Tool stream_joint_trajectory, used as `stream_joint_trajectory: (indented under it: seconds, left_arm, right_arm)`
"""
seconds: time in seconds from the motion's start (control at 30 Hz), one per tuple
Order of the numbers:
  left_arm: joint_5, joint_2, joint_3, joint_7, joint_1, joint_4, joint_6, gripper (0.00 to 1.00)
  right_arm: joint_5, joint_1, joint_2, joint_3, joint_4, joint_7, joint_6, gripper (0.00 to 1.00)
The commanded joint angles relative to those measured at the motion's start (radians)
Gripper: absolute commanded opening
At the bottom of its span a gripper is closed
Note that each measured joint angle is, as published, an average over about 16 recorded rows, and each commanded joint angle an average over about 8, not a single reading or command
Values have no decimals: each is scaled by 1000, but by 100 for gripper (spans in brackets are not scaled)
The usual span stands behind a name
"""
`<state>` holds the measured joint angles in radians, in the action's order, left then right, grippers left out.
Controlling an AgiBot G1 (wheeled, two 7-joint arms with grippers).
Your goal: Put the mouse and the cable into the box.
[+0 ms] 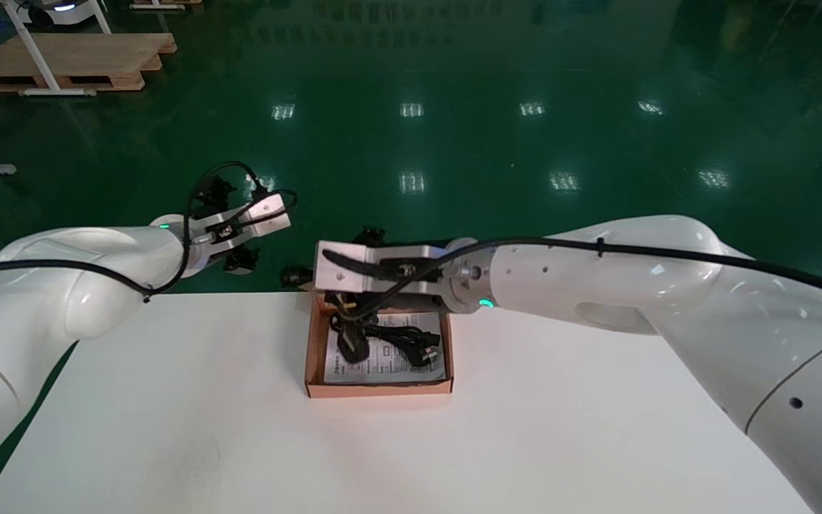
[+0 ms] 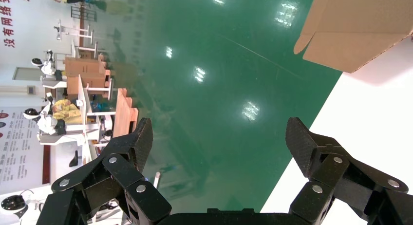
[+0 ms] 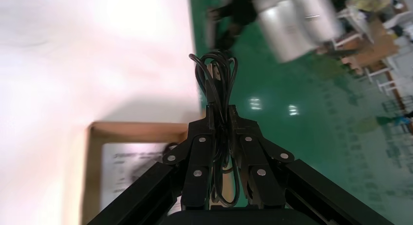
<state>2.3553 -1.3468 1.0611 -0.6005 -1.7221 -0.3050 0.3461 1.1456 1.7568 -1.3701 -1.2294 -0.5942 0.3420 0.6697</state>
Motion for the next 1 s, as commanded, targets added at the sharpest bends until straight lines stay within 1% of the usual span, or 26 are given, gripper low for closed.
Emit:
stream_joint_trajectory:
  seconds: [0.03, 0.1, 0.2, 0.23, 0.33, 0.47, 0.5, 1.0]
  left_arm:
    - [-1, 0, 3, -3, 0, 0, 0, 100]
    - [-1, 0, 7, -5, -1, -1, -1, 100]
    - [-3, 0, 11, -9, -1, -1, -1, 100]
    - [-3, 0, 12, -10, -1, -1, -1, 100]
    - [-4, 0, 16, -12, -1, -1, -1, 100]
    - [-4, 1, 18, -14, -1, -1, -1, 100]
    - [-5, 1, 19, -14, -1, -1, -1, 100]
    - [-7, 2, 16, -13, 0, -3, 0, 100]
  right_arm:
    - [-7, -11, 0, -26, -3, 8, 3, 0]
    - [-4, -21, 0, -47, 6, 11, -28, 0]
    - [-5, -37, 0, -68, 20, 10, -96, 0]
    - [-6, -40, 0, -72, 23, 9, -117, 6]
    - [-13, -53, 0, -85, 29, 4, -175, 43]
    - [-22, -62, 1, -95, 30, 0, -202, 93]
    - [-24, -63, 1, -97, 31, -1, -206, 100]
    - [-18, -58, 2, -85, 27, 1, -187, 100]
